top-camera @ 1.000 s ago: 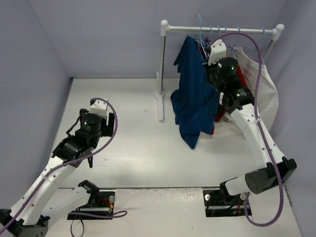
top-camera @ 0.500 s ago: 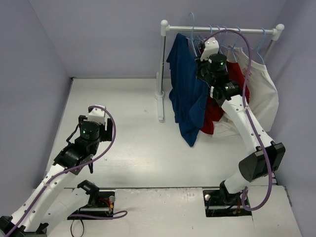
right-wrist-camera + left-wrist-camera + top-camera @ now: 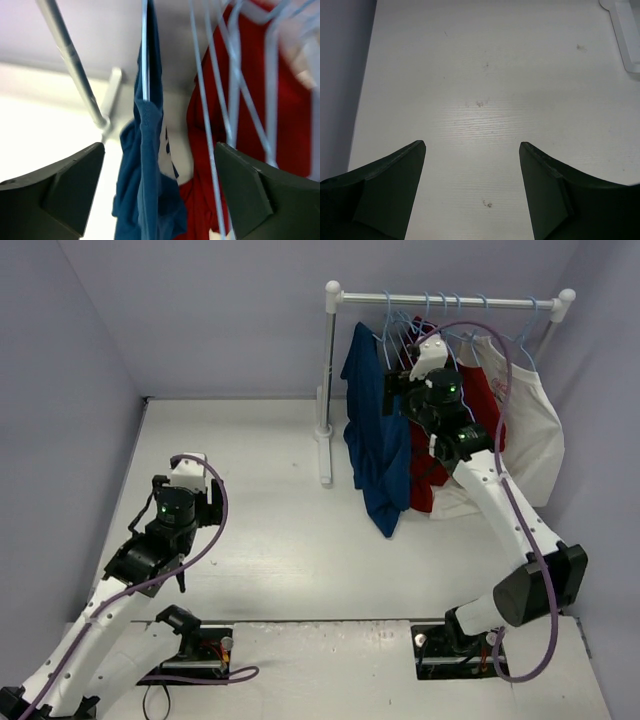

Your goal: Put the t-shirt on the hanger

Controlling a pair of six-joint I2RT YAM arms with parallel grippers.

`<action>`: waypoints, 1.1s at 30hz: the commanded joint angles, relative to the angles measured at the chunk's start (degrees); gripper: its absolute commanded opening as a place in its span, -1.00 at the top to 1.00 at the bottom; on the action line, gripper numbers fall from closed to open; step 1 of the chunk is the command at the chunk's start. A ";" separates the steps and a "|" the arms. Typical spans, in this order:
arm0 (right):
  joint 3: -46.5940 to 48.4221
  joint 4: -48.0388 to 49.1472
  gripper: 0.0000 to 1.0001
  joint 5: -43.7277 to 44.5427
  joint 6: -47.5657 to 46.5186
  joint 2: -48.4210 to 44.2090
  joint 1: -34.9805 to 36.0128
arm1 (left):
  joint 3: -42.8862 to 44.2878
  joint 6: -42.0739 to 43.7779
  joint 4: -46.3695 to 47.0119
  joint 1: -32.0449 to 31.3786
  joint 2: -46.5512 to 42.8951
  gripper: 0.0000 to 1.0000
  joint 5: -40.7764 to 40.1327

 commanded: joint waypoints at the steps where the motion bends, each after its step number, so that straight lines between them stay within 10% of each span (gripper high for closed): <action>1: -5.50 6.33 -0.97 1.30 -2.10 -16.01 -0.35 | 2.09 -1.25 2.84 0.55 -1.11 -0.42 -0.07; 14: -32.45 -1.37 -1.00 15.86 -3.74 -61.45 -0.28 | 1.66 -0.61 -2.19 0.44 -9.67 -0.43 -1.31; 33: -42.42 -6.32 -1.00 24.35 4.85 -70.15 -0.27 | -2.31 -1.81 -6.20 0.46 -21.25 -0.43 -6.47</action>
